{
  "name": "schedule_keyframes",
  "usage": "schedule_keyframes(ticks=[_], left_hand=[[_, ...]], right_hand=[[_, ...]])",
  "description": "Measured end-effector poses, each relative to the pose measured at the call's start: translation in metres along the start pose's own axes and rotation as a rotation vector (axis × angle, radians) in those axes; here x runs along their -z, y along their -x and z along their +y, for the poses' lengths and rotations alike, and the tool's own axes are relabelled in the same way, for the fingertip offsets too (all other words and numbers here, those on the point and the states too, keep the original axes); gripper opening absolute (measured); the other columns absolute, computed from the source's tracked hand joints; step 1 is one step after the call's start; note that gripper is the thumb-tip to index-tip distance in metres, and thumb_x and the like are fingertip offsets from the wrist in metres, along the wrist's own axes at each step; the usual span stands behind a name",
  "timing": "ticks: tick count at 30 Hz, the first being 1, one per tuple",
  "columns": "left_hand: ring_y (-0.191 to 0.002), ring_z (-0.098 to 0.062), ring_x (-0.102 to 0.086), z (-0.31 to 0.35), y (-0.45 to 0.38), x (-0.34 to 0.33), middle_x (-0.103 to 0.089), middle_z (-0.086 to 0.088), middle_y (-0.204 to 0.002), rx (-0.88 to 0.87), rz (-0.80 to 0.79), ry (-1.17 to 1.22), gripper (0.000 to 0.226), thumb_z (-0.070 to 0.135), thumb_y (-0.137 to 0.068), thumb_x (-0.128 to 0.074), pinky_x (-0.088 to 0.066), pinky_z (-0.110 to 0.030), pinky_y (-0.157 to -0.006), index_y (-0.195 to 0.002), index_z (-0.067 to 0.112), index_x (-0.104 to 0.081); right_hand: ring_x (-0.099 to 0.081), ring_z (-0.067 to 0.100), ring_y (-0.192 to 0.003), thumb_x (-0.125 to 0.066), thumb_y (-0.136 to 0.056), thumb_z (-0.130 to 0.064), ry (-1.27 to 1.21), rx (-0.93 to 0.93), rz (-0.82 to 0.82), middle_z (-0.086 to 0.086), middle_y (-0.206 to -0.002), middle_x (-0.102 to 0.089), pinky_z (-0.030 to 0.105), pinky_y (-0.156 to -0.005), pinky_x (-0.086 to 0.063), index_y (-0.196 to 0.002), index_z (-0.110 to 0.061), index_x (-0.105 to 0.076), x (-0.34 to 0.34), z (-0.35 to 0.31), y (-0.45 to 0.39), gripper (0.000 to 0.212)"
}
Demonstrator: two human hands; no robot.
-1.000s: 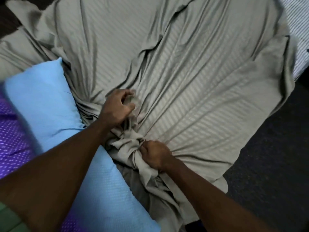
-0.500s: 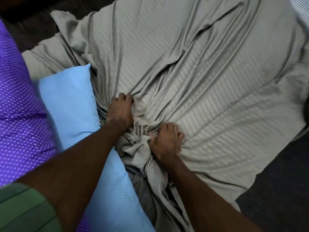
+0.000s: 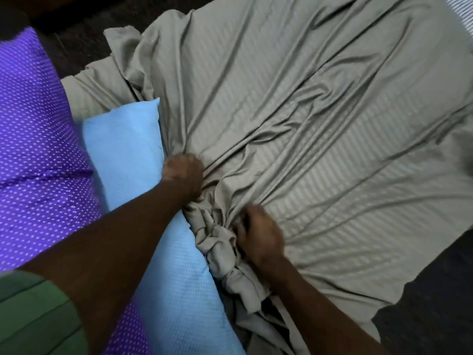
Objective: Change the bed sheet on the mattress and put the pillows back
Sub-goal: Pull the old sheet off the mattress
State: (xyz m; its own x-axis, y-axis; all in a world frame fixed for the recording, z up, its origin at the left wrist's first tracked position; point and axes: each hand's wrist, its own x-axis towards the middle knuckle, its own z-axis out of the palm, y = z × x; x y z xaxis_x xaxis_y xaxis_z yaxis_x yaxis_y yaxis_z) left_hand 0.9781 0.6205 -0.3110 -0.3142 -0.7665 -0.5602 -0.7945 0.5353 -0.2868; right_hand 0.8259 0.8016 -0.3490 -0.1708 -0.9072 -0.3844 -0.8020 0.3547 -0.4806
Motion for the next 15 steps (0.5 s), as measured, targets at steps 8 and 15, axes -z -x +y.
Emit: schedule_keyframes(ticks=[8, 15], left_hand=[[-0.117, -0.029, -0.052, 0.006, -0.010, -0.010, -0.056, -0.005, -0.122, -0.375, 0.363, 0.055, 0.030, 0.028, -0.091, -0.053, -0.039, -0.042, -0.093, -0.117, 0.023, -0.067], [-0.114, -0.035, -0.056, -0.008, -0.010, -0.008, -0.047, -0.010, -0.141, -0.427, 0.333, 0.362, 0.057, 0.009, -0.093, -0.055, -0.050, -0.048, -0.089, -0.147, 0.015, -0.041]], right_hand=[[-0.051, 0.029, -0.107, -0.064, -0.087, -0.021, 0.285, 0.027, 0.183, 0.002, -0.105, -0.058, 0.043, -0.086, -0.039, -0.097, -0.021, -0.068, -0.019, -0.012, -0.017, 0.010], [-0.061, 0.034, -0.104, -0.061, -0.088, -0.019, 0.010, 0.138, -0.387, 0.015, -0.112, -0.063, 0.040, -0.086, -0.045, -0.104, -0.007, -0.062, -0.017, -0.018, 0.001, 0.020]])
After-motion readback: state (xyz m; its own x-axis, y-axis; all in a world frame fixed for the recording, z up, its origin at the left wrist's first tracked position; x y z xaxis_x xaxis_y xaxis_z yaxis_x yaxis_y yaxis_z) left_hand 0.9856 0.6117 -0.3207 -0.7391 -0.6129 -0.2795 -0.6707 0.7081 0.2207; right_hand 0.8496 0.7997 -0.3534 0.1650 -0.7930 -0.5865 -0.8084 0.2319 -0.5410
